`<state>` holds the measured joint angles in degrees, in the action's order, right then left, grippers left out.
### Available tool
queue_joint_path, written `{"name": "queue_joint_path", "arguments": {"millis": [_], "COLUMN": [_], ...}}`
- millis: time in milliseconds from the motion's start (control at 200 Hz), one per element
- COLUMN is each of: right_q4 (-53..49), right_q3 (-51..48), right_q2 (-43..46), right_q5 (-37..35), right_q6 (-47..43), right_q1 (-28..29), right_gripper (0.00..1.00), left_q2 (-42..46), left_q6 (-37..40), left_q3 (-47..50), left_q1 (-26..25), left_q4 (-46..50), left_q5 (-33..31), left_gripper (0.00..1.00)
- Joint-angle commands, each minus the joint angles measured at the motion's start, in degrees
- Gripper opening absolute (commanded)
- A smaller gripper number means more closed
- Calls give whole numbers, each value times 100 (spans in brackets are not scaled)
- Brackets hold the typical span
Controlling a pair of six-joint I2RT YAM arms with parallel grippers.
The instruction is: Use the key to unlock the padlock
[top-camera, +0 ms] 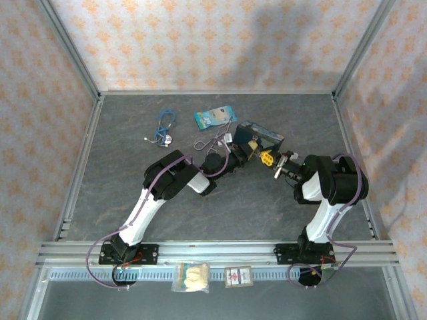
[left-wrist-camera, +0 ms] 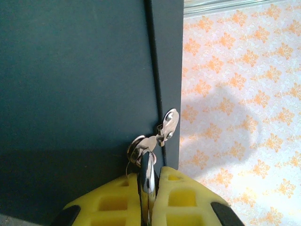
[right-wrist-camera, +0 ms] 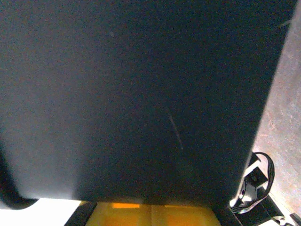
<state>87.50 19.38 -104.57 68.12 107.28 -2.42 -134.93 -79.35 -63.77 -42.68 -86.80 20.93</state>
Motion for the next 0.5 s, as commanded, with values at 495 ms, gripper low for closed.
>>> {"name": "queue_joint_path", "arguments": {"millis": [495], "right_q4": [-5873], "right_q3": [1072], "right_q2": [2630], "right_q5": [-1473], "right_q6": [-5000], "right_q1": [-81], "right_gripper": [28], "left_q2": [168], "left_q6": [2], "left_q3": [318], "left_q1": [-237], "left_q4": [-1177], "left_q5": [282], "left_gripper": [0]}}
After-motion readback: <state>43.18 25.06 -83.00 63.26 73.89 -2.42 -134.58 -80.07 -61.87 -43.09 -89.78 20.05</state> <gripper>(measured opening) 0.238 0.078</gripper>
